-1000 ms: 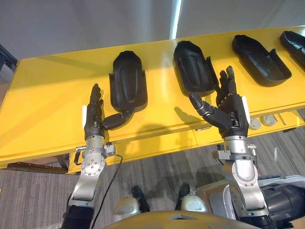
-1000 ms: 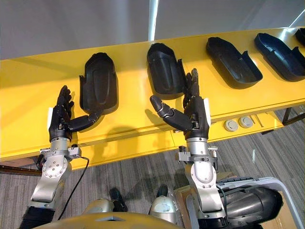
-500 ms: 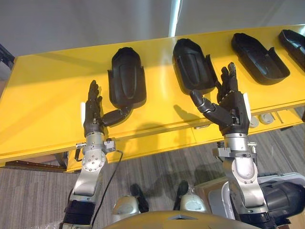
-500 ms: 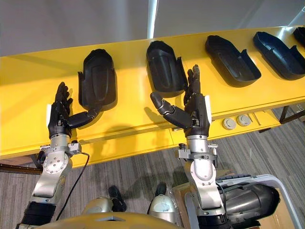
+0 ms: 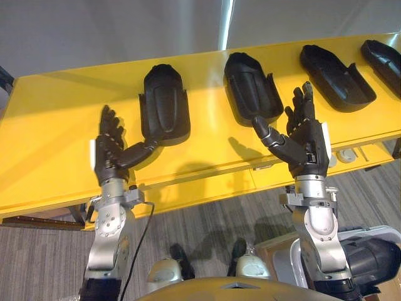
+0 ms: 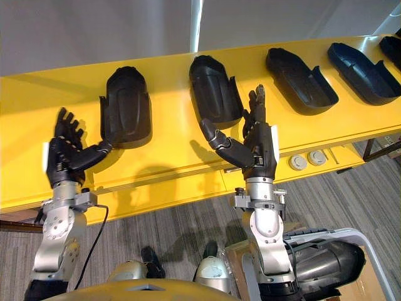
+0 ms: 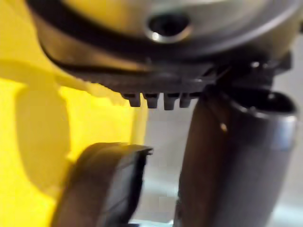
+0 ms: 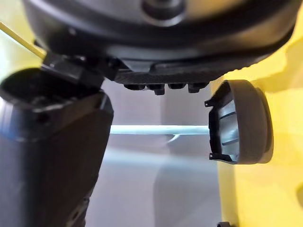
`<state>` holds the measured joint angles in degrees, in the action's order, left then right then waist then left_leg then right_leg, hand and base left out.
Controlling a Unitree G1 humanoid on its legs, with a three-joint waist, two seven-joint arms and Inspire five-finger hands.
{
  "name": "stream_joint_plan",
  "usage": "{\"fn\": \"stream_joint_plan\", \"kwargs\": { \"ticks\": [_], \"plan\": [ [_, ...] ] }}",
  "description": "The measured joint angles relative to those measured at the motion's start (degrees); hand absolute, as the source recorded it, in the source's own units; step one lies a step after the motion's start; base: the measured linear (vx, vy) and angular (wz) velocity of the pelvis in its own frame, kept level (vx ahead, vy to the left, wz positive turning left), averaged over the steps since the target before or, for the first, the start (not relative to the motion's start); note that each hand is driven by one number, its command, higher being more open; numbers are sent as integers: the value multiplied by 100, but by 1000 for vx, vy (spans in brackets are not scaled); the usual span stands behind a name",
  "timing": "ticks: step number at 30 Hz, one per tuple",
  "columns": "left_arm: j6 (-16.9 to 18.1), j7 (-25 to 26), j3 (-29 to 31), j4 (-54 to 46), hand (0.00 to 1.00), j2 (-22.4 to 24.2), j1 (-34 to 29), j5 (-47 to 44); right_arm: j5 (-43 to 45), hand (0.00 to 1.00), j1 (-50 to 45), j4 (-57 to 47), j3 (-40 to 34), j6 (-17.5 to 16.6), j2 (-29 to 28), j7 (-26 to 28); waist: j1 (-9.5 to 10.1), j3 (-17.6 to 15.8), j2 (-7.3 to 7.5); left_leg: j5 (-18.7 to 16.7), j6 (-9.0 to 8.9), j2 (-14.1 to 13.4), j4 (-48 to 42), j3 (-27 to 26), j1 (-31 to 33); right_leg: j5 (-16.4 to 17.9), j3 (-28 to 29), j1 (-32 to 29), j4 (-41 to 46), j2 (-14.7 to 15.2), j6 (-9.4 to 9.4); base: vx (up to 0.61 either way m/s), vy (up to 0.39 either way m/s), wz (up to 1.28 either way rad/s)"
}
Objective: Walk over and take three plastic housings, then place them on the shelf
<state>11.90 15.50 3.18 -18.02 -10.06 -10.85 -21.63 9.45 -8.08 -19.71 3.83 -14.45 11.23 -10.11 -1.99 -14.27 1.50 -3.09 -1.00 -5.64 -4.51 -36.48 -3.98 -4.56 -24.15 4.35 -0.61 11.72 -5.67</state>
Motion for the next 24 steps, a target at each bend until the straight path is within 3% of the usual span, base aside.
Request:
{"fn": "stream_joint_plan", "kwargs": {
  "ticks": [2,7,12,16,20,24],
  "plan": [
    [589,-194,129,-458,100,109,-83,-698,-4,100,2,0,-1,-34,-38,2,14,34,-8,-6,-11,5,37,-30,-78,0,14,79,-45,-5,0,-33,20,-6],
    [1314,-875,312,-1189,100,132,-87,-1500,-6,100,10,0,-83,-50,-39,-45,9,264,-62,-2,-17,17,101,-85,-154,-1,31,111,-51,-5,-1,-33,19,-5],
    [1312,-1487,405,-1351,100,137,-96,-1963,-4,100,15,0,-256,-50,-45,-172,0,442,-110,40,-32,29,181,-98,-201,-1,30,120,-53,-14,-2,-6,2,-1],
    [1251,-1692,453,-1481,100,137,-105,-2050,9,100,15,-1,-402,-50,-125,-278,-23,514,-107,95,-53,41,301,-120,-265,1,22,152,-67,-39,0,-38,9,0],
    [1104,-1615,629,-1634,100,131,-110,-1640,94,100,15,-1,-612,-50,-257,-268,-60,525,-118,161,-56,49,386,-143,-282,1,24,127,-68,-58,2,0,0,0],
    [881,-1220,719,-1618,100,127,-142,-1138,215,100,15,0,-683,-49,-256,-207,-113,551,-144,254,-66,72,516,-136,-292,1,14,90,-73,-78,2,0,0,0]
  ]
}}
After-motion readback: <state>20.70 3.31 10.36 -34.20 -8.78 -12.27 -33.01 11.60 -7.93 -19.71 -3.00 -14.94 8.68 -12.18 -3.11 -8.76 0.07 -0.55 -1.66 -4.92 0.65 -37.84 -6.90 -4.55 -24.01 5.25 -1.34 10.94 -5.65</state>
